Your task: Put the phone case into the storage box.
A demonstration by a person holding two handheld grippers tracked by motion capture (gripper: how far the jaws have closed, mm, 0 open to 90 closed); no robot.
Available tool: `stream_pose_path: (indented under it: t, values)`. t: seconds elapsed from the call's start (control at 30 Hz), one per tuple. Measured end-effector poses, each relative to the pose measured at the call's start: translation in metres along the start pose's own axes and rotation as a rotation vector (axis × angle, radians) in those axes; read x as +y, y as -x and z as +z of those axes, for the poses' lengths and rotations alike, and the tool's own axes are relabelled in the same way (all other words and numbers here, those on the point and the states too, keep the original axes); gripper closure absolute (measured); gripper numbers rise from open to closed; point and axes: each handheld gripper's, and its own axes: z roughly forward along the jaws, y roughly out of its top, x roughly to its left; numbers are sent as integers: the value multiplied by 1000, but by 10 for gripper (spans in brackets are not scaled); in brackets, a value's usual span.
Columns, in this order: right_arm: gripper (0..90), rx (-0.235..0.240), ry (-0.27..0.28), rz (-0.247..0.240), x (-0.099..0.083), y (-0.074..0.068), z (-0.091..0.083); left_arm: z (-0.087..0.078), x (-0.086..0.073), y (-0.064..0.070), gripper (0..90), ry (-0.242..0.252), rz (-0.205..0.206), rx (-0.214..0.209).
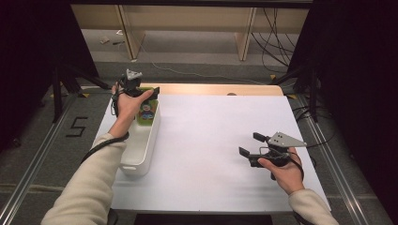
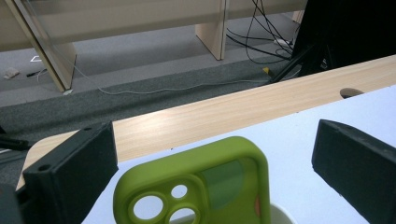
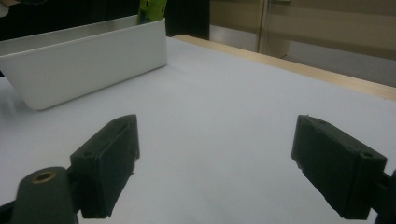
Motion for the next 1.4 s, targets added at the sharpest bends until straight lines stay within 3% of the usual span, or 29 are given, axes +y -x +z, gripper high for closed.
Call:
stream_pose_path:
  t: [0.53,0.87,1.03,1.4]
  values:
    - [162,-7,2,1,0,0,-1,-25,1,9,2,19,4,-25]
    - [162,-8,6,1,0,1,-1,-44,-11,15,18,45,-16,-83]
    - [162,-8,4,-1,1,0,-1,-51,-17,17,20,63,11,-109]
    - [162,-12,1,-1,1,1,-2,-72,-33,30,32,78,-27,-164]
